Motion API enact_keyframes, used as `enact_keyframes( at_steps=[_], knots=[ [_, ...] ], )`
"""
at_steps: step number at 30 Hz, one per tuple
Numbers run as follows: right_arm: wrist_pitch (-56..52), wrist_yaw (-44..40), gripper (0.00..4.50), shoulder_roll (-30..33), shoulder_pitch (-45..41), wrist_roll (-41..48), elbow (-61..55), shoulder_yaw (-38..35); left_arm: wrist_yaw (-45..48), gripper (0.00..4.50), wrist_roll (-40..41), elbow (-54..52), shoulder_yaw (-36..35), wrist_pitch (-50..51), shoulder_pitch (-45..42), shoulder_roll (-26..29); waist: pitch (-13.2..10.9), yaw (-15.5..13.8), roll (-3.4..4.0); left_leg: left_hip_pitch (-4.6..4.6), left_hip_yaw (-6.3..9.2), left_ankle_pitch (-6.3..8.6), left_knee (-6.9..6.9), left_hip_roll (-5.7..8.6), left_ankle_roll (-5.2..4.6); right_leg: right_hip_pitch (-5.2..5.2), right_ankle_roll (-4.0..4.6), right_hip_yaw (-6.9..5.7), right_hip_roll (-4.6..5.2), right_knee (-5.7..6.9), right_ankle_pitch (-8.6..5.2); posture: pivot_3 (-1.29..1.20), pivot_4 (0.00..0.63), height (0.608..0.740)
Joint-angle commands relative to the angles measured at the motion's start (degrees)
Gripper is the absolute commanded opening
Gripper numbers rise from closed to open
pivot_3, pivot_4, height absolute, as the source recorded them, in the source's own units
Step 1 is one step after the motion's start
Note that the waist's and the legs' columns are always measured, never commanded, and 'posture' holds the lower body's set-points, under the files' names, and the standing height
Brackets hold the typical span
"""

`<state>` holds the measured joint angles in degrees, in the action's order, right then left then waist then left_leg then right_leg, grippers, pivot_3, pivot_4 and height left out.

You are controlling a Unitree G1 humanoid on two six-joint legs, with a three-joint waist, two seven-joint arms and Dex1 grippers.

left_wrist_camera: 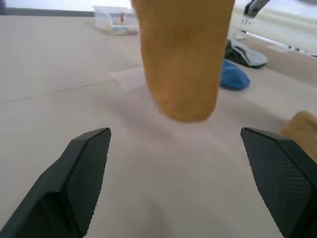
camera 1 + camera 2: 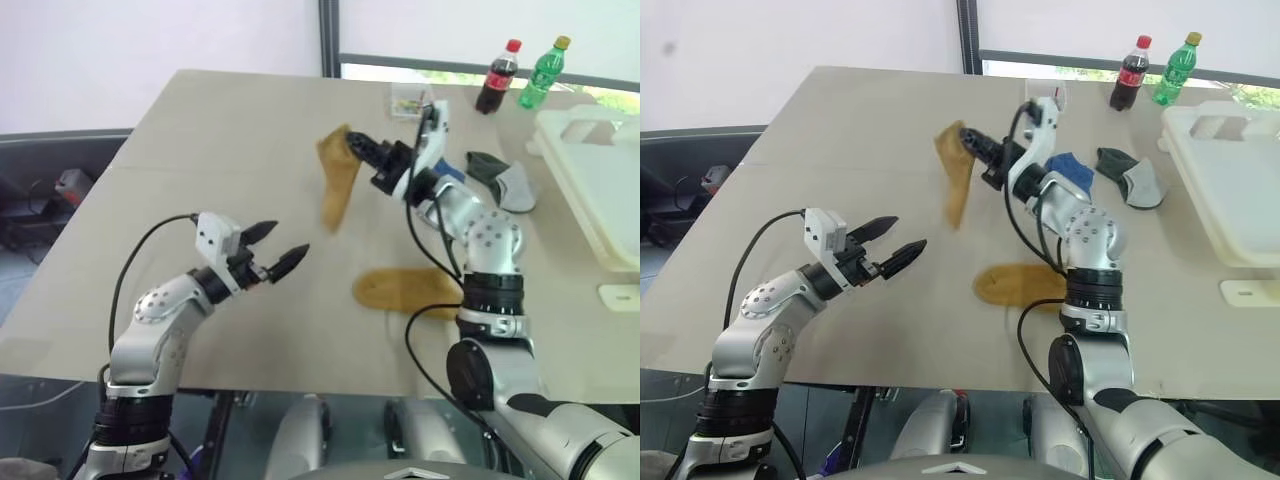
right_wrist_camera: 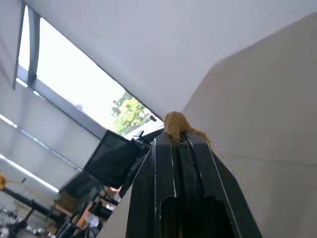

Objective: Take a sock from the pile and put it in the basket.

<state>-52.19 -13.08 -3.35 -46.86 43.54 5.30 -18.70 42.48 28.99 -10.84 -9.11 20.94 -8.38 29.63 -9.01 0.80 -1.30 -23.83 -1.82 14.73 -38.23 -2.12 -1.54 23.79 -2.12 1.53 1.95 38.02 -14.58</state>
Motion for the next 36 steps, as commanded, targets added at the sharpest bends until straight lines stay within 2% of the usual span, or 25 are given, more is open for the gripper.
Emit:
enact_keyframes(
  at_steps=[1, 3, 7, 11, 12, 14, 15, 16, 20, 25, 29, 36],
  knots=[
    [0.4, 3.1, 0.02, 2.7, 4.1, -3.1, 1.2, 0.2, 0.4, 4.50, 0.8, -1.3, -0.8, -0.2, 0.1, 0.3, 0.0, 0.0, 0.00, 0.00, 0.00, 0.00, 0.00, 0.00, 0.00, 0.00, 0.00, 0.00, 0.00, -0.01, 0.00, 0.00, 0.150, 0.740],
    [1.9, 4.0, 0.02, 5.2, 7.2, -7.1, 2.5, 2.3, 0.4, 4.50, 0.7, -1.3, -0.5, -0.1, 0.1, 0.2, 0.0, 0.0, 0.01, -0.01, -0.02, 0.00, 0.00, 0.01, 0.00, 0.01, 0.00, 0.03, 0.00, 0.00, 0.00, 0.00, 0.150, 0.740],
    [4.4, 0.0, 0.02, 11.8, 15.0, -15.0, 0.6, 11.8, 0.5, 4.50, 0.2, -0.7, 0.9, 0.4, -0.5, -0.1, 0.0, 0.3, 0.05, -0.03, -0.08, 0.00, 0.02, 0.01, 0.00, 0.05, 0.00, 0.07, -0.14, 0.00, -0.01, 0.00, 0.150, 0.740],
    [5.4, -1.9, 0.02, 15.2, 19.1, -18.5, -3.0, 16.3, 0.0, 4.50, 0.3, -0.5, 3.0, 3.1, -2.0, -0.6, 0.0, 0.6, 0.04, 0.09, -0.09, 0.00, -0.01, -0.03, 0.00, 0.00, -0.01, 0.13, -0.34, 0.08, -0.01, 0.00, 0.150, 0.740],
    [5.8, -1.8, 0.62, 15.4, 19.5, -18.7, -4.0, 16.3, -0.1, 4.50, 0.6, -0.6, 3.6, 4.0, -2.5, -0.9, 0.0, 0.5, 0.04, 0.08, -0.07, 0.00, -0.03, -0.04, 0.00, -0.01, -0.01, 0.12, -0.36, 0.09, -0.01, 0.00, 0.150, 0.740],
    [6.4, -1.7, 1.08, 15.8, 19.9, -19.0, -5.9, 16.0, -0.6, 4.50, 1.5, -1.0, 4.3, 6.4, -3.3, -1.6, 0.0, 0.4, 0.04, 0.08, -0.06, 0.00, -0.07, -0.04, 0.00, -0.02, -0.01, 0.12, -0.37, 0.08, -0.01, 0.00, 0.150, 0.740],
    [7.0, -1.1, 1.69, 16.3, 20.1, -20.1, -7.0, 16.2, -1.0, 4.50, 1.5, -1.1, 4.9, 7.7, -3.9, -1.8, 0.0, 0.2, 0.04, 0.07, -0.06, 0.00, -0.09, -0.03, 0.00, -0.02, -0.01, 0.12, -0.38, 0.09, 0.00, 0.00, 0.150, 0.740],
    [7.8, -1.0, 2.09, 17.1, 20.3, -21.0, -8.3, 16.3, -1.2, 4.50, 1.4, -1.3, 5.9, 9.3, -4.3, -1.9, 0.0, 0.2, 0.03, 0.07, -0.05, 0.00, -0.10, -0.03, 0.00, -0.03, -0.02, 0.11, -0.39, 0.08, 0.00, 0.00, 0.150, 0.740],
    [9.2, -5.1, 2.09, 22.6, 20.8, -21.6, -15.0, 16.3, -4.3, 4.50, -0.5, -0.9, 10.0, 13.9, -6.9, -3.9, 0.0, -0.1, 0.07, -0.02, -0.04, 0.00, -0.12, 0.02, -0.01, -0.02, -0.03, 0.11, -0.35, 0.02, 0.00, 0.00, 0.150, 0.740],
    [8.1, -10.6, 2.09, 26.3, 19.2, -21.1, -15.3, 18.4, -8.1, 4.50, -1.7, 0.1, 11.5, 18.3, -8.6, -5.8, 0.0, 0.3, 0.07, 0.03, -0.01, 0.00, -0.10, -0.05, 0.00, -0.02, -0.02, 0.12, -0.51, 0.05, 0.00, 0.00, 0.150, 0.740],
    [10.9, -14.6, 2.09, 25.8, 14.9, -24.2, -7.7, 23.3, -10.8, 4.50, -1.7, 0.7, 11.0, 20.5, -9.3, -7.3, 0.0, 0.5, 0.07, 0.08, -0.03, -0.01, -0.11, -0.07, 0.00, -0.02, -0.01, 0.21, -0.62, 0.08, 0.00, 0.00, 0.150, 0.740],
    [18.4, -21.4, 2.09, 24.0, 7.6, -29.1, 6.0, 28.7, -11.6, 4.50, -1.0, -1.4, 9.1, 22.7, -8.3, -6.1, 0.0, 0.1, 0.07, 0.05, -0.04, -0.01, -0.14, -0.06, 0.01, -0.02, -0.01, 0.24, -0.59, 0.06, 0.00, 0.00, 0.150, 0.740]
  ],
)
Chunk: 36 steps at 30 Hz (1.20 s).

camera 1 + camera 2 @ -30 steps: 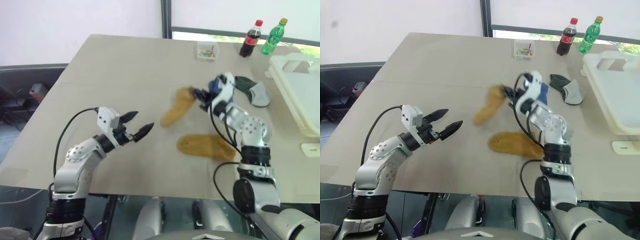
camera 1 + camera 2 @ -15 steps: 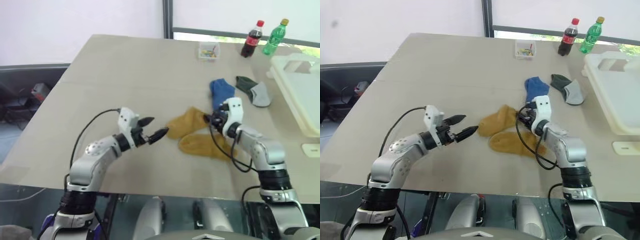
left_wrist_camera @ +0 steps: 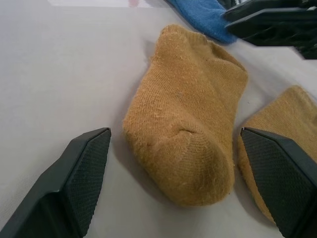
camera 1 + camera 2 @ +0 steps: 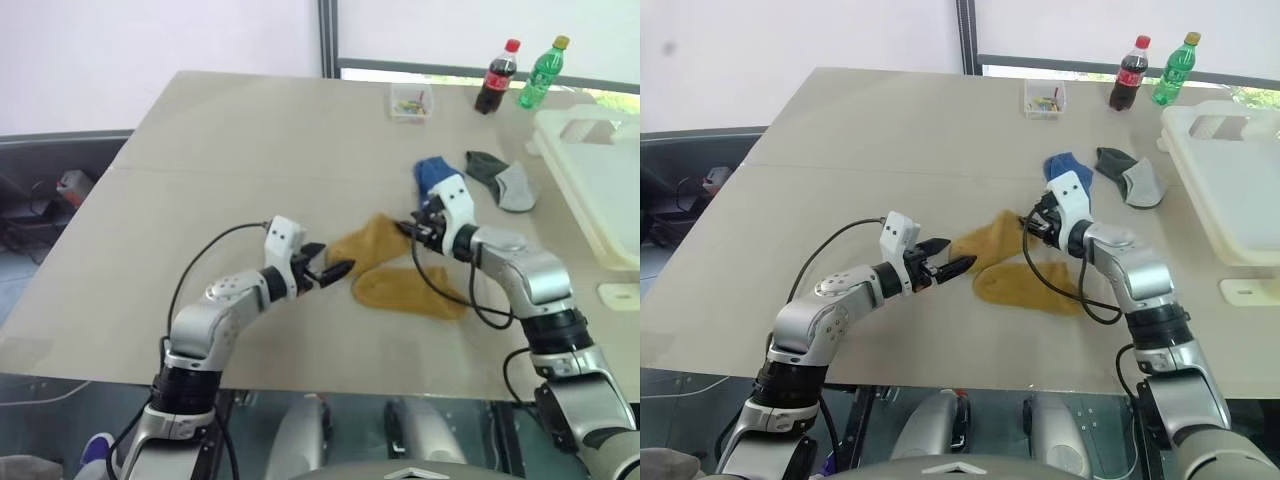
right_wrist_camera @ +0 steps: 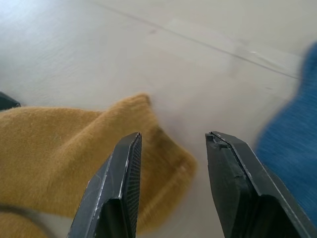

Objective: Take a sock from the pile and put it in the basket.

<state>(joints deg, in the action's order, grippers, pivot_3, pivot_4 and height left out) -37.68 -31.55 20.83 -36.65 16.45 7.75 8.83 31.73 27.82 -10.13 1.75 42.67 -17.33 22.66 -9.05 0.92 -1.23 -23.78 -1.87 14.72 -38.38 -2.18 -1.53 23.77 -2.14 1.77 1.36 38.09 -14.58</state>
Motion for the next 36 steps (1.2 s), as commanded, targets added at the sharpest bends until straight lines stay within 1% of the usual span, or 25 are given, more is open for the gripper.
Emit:
enact_keyframes(
  at_steps=[1, 4, 7, 9, 10, 11, 13, 14, 15, 16, 18, 21, 26, 29, 31, 33, 36],
  knots=[
    [4.7, -3.6, 2.09, -0.3, -3.3, -2.7, 5.3, 1.8, -1.0, 4.50, 0.2, -2.4, -1.9, 1.2, 0.9, 0.9, 0.0, 0.0, 0.00, -0.01, 0.00, 0.00, 0.00, 0.00, 0.00, 0.00, 0.00, 0.00, 0.01, 0.00, 0.00, 0.00, 0.150, 0.740],
    [7.5, -6.1, 2.09, -0.2, -4.9, -5.6, 11.1, 4.1, -1.7, 4.50, 0.4, -3.2, -1.8, 1.9, 1.3, 0.7, 0.0, 0.0, 0.00, 0.00, 0.01, 0.00, 0.01, -0.01, 0.01, 0.00, 0.00, -0.02, 0.04, 0.00, 0.00, 0.00, 0.150, 0.740],
    [10.3, -8.1, 1.35, 0.4, -5.8, -8.0, 15.2, 5.2, -2.2, 3.75, 0.4, -3.7, -1.8, 2.6, 2.1, 0.6, 0.0, 0.0, 0.00, 0.01, -0.01, 0.00, 0.01, 0.02, 0.01, 0.00, 0.00, -0.02, 0.10, 0.01, 0.00, 0.00, 0.150, 0.740],
    [11.1, -9.3, 0.39, 0.5, -5.9, -8.3, 15.9, 4.5, -2.2, 2.80, 0.4, -3.7, -1.7, 2.4, 2.7, 0.5, 0.0, 0.0, 0.00, 0.03, -0.01, 0.00, 0.00, 0.02, 0.01, -0.02, 0.00, -0.03, 0.11, 0.02, 0.00, 0.00, 0.150, 0.740],
    [11.2, -9.7, 0.02, 0.6, -6.0, -8.2, 15.9, 4.1, -2.1, 2.37, 0.6, -3.6, -1.8, 2.4, 2.8, 0.4, 0.0, -0.1, 0.00, 0.04, -0.01, 0.00, 0.00, 0.02, 0.01, -0.02, 0.00, -0.03, 0.11, 0.02, 0.00, 0.00, 0.150, 0.740],
    [11.0, -10.0, 0.00, 0.7, -5.9, -8.1, 15.3, 3.5, -2.1, 1.94, 0.8, -3.4, -2.0, 2.3, 2.6, 0.1, 0.0, -0.1, 0.00, 0.04, 0.01, -0.01, 0.00, 0.01, 0.01, -0.02, 0.01, -0.05, 0.11, 0.03, 0.01, 0.00, 0.150, 0.740],
    [9.5, -10.4, 0.00, 1.5, -5.1, -7.0, 12.0, 2.0, -1.7, 0.86, 1.5, -2.8, -2.9, 1.6, 1.8, -0.5, 0.0, -0.2, 0.00, 0.02, 0.02, -0.01, 0.00, 0.02, 0.01, -0.02, 0.01, -0.08, 0.14, 0.04, 0.01, 0.00, 0.150, 0.740],
    [8.9, -10.5, 0.00, 1.8, -4.7, -6.7, 10.8, 1.4, -1.5, 0.40, 1.7, -2.6, -3.2, 1.3, 1.6, -0.7, 0.0, -0.3, 0.00, 0.01, 0.03, -0.01, -0.01, 0.03, 0.01, -0.02, 0.01, -0.09, 0.17, 0.05, 0.01, 0.00, 0.150, 0.740],
    [8.1, -10.6, 0.00, 2.0, -4.4, -6.2, 9.5, 0.9, -1.2, 0.19, 2.2, -2.4, -3.7, 0.9, 1.3, -0.9, 0.0, -0.3, 0.00, 0.00, 0.04, -0.01, -0.01, 0.04, 0.01, -0.02, 0.01, -0.11, 0.20, 0.04, 0.01, 0.00, 0.150, 0.740],
    [5.5, -10.8, 0.00, 2.5, -3.6, -4.2, 5.6, -1.0, -0.1, 0.08, 5.4, -3.0, -5.9, 1.0, 0.6, -1.8, 0.0, -0.3, 0.01, -0.01, 0.04, 0.00, -0.01, 0.04, 0.01, -0.01, 0.01, -0.12, 0.22, 0.04, 0.01, 0.00, 0.150, 0.740],
    [0.6, -11.1, 0.00, 3.4, -2.2, -0.2, -1.6, -4.4, 1.8, 0.08, 10.3, -4.3, -9.4, 1.2, -0.6, -2.6, 0.0, -0.3, 0.01, -0.08, 0.07, 0.00, -0.01, 0.04, 0.01, 0.02, 0.01, -0.17, 0.26, 0.03, 0.01, 0.00, 0.150, 0.740],
    [-8.8, -9.8, 0.00, 5.1, -0.3, 6.0, -13.0, -9.8, 5.0, 0.08, 15.8, -5.5, -12.2, 3.9, -1.2, -0.7, 0.0, -0.2, 0.02, -0.10, 0.11, 0.00, 0.00, 0.03, 0.01, 0.02, 0.01, -0.21, 0.37, 0.03, 0.01, 0.00, 0.150, 0.740],
    [-21.7, -4.7, 0.00, 5.7, 3.6, 15.2, -28.2, -18.2, 10.5, 0.08, 22.8, -7.3, -13.0, 8.2, -0.9, 3.6, 0.0, -0.2, 0.02, -0.06, 0.15, 0.00, 0.02, 0.04, 0.00, -0.02, 0.01, -0.24, 0.30, 0.00, 0.00, 0.00, 0.150, 0.740],
    [-27.0, -1.2, 0.00, 5.6, 6.9, 18.9, -35.7, -21.3, 12.3, 0.08, 26.3, -8.1, -12.7, 11.2, -1.3, 5.6, 0.0, -0.3, 0.02, -0.06, 0.15, 0.00, -0.02, 0.06, 0.00, -0.04, 0.00, -0.24, 0.26, 0.01, 0.00, 0.00, 0.150, 0.740],
    [-30.1, 1.4, 0.00, 4.9, 10.1, 21.1, -40.4, -22.8, 14.0, 0.08, 26.5, -8.6, -11.4, 12.1, -0.7, 7.6, 0.0, -0.2, 0.02, -0.04, 0.19, 0.00, -0.03, 0.06, 0.00, -0.09, 0.00, -0.27, 0.24, 0.01, 0.00, 0.00, 0.150, 0.740],
    [-32.0, 4.0, 0.00, 3.2, 14.1, 22.3, -43.8, -23.6, 15.0, 0.08, 23.9, -8.2, -9.1, 11.3, 0.0, 9.1, 0.0, -0.3, 0.00, -0.01, 0.27, 0.00, -0.02, 0.06, 0.00, -0.14, 0.01, -0.31, 0.17, -0.01, -0.01, 0.00, 0.150, 0.740],
    [-32.2, 7.4, 0.00, 2.2, 20.7, 21.4, -47.3, -22.5, 16.1, 0.08, 20.3, -6.7, -5.4, 9.5, 0.4, 10.5, 0.0, -0.3, 0.01, 0.01, 0.26, 0.00, -0.02, 0.07, 0.00, -0.18, 0.00, -0.29, 0.15, -0.02, -0.01, 0.00, 0.150, 0.740]
  ],
)
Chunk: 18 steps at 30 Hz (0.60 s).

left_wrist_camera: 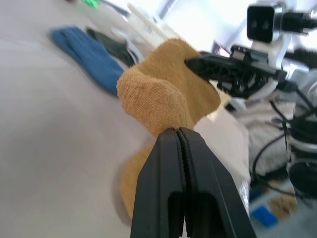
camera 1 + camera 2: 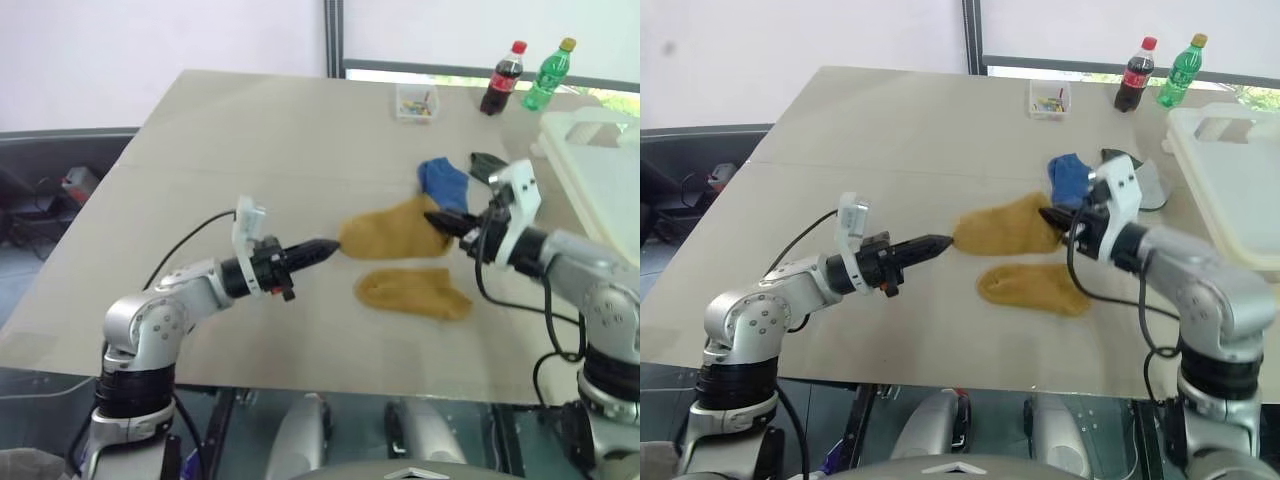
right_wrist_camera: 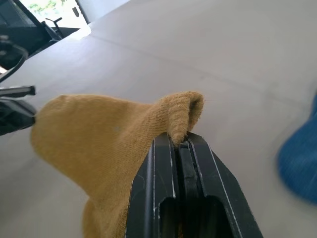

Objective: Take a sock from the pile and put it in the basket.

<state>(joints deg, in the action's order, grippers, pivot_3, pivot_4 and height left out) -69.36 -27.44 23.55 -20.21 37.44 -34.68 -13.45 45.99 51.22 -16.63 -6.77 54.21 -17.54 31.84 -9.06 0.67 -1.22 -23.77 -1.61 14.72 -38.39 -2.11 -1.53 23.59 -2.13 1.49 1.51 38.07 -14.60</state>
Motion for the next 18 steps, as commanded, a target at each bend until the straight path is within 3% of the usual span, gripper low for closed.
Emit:
enact_keyframes(
  at_steps=[1, 6, 18],
  knots=[
    [-0.3, 4.3, 0.00, -0.9, 6.0, 0.1, -5.4, 0.0, 2.1, 0.08, -3.7, 0.1, 3.9, -2.5, 0.6, 1.2, 0.0, 0.0, 0.01, -0.02, 0.02, 0.00, 0.01, 0.00, 0.00, 0.00, 0.00, -0.01, -0.01, -0.03, 0.00, 0.00, 0.150, 0.740],
    [1.4, 7.3, 0.00, -2.3, 11.7, 0.1, -6.4, -0.2, 4.2, 0.08, -7.7, 1.7, 7.7, -5.9, 2.1, 1.2, 0.0, 0.2, 0.01, 0.01, -0.06, 0.00, -0.03, -0.01, 0.00, 0.01, -0.01, 0.09, -0.06, -0.02, -0.01, 0.00, 0.150, 0.740],
    [4.9, 8.2, 0.00, 0.7, 15.9, -1.3, -5.4, 0.8, 6.0, 0.08, -13.3, 5.4, 11.6, -9.9, 1.8, -0.2, 0.0, 0.0, 0.01, 0.01, -0.05, -0.01, -0.03, -0.04, 0.02, 0.01, -0.01, 0.13, -0.16, -0.03, -0.01, 0.00, 0.150, 0.740]
  ],
)
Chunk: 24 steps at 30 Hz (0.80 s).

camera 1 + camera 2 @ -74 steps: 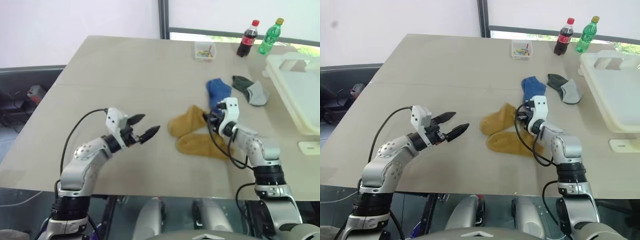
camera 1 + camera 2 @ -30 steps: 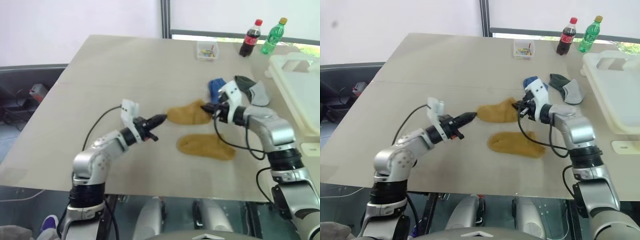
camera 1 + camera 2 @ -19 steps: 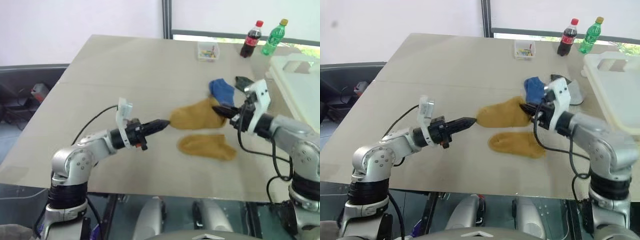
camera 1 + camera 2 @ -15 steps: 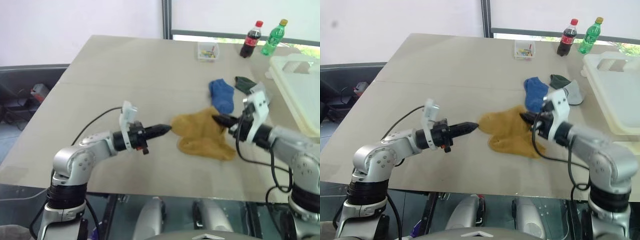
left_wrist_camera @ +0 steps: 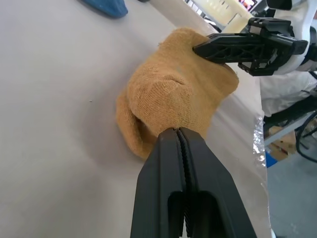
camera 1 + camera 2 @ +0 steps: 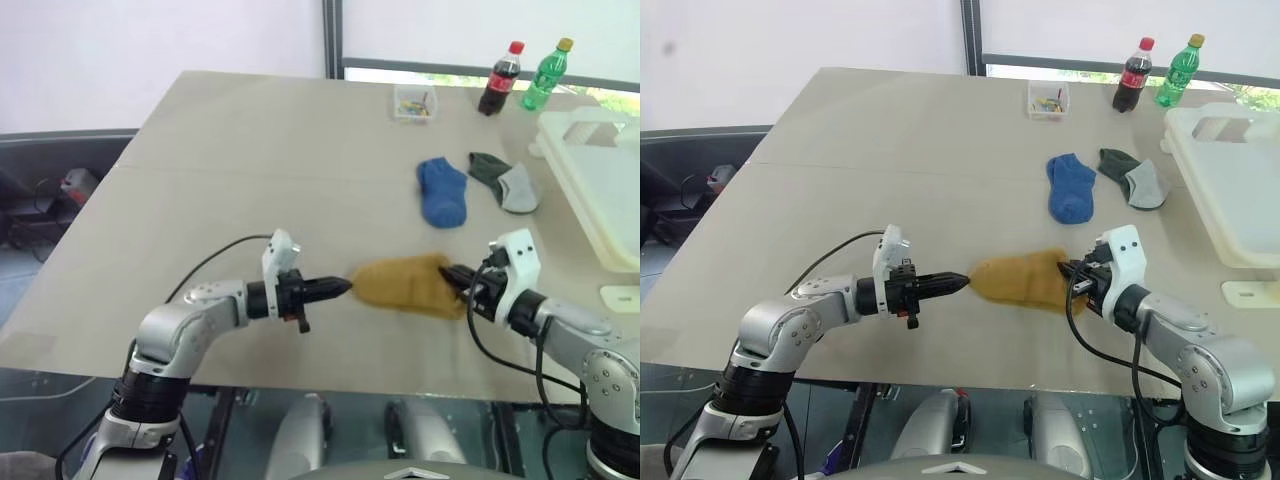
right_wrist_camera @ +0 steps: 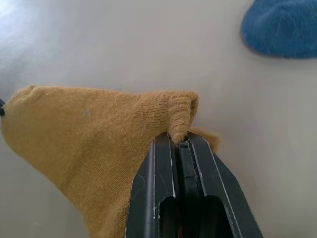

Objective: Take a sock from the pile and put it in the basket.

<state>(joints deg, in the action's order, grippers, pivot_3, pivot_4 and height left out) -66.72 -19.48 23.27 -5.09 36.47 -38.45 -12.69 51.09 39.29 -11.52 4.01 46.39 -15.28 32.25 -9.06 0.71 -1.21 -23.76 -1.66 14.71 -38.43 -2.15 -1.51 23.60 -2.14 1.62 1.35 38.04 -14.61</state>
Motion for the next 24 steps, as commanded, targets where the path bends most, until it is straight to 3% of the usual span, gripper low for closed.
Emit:
enact_keyframes(
  at_steps=[1, 9, 12, 16, 21, 24],
  knots=[
    [2.7, 0.0, 0.00, 1.5, 1.5, -0.8, -1.4, 0.6, 1.0, 0.08, -1.6, 0.6, 1.2, -2.3, -0.6, -0.9, 0.0, 0.0, 0.00, 0.00, 0.00, 0.00, 0.00, 0.00, 0.00, 0.00, 0.00, 0.00, 0.00, 0.00, 0.00, 0.00, 0.150, 0.740],
    [11.5, -1.7, 0.00, 5.1, 6.0, -7.4, 2.9, 6.3, 3.1, 0.08, -4.7, 4.6, 2.8, -6.1, -2.0, -2.7, 0.0, 0.0, 0.00, 0.00, 0.00, 0.00, -0.02, 0.01, 0.00, 0.00, 0.00, 0.00, -0.01, 0.00, 0.00, 0.00, 0.150, 0.740],
    [16.1, -2.7, 0.89, 6.2, 7.1, -10.2, 4.9, 8.2, 2.4, 0.79, -5.7, 5.9, 2.1, -7.7, -2.2, -3.5, 0.0, 0.0, -0.01, 0.01, -0.01, 0.00, -0.04, 0.01, 0.00, -0.01, 0.00, 0.00, -0.01, 0.00, 0.00, 0.00, 0.150, 0.740],
    [20.1, -3.0, 2.52, 6.5, 8.5, -10.6, 2.3, 5.7, 4.2, 2.35, -4.5, 4.0, 0.1, -7.4, -0.5, -1.3, 0.0, 0.0, -0.01, -0.01, 0.02, 0.00, -0.04, 0.00, 0.00, -0.01, 0.00, 0.00, -0.04, 0.00, 0.00, 0.00, 0.150, 0.740],
    [22.5, -7.0, 2.52, 8.3, 9.6, -6.8, -3.1, 0.7, 6.9, 2.35, -3.3, 3.0, -2.6, -9.1, 0.0, 0.3, 0.0, 0.0, -0.01, 0.01, 0.01, 0.00, -0.03, -0.05, 0.00, -0.01, 0.00, 0.01, -0.04, 0.01, 0.00, 0.00, 0.150, 0.740],
    [24.3, -8.7, 1.67, 8.8, 9.6, -6.3, -3.7, 1.8, 6.0, 2.48, -4.0, 3.2, -1.5, -10.0, -3.1, -2.4, 0.0, -0.6, -0.03, 0.01, 0.06, 0.00, -0.10, -0.03, 0.00, -0.06, -0.01, -0.05, -0.03, 0.01, 0.00, 0.00, 0.150, 0.740]
  ],
)
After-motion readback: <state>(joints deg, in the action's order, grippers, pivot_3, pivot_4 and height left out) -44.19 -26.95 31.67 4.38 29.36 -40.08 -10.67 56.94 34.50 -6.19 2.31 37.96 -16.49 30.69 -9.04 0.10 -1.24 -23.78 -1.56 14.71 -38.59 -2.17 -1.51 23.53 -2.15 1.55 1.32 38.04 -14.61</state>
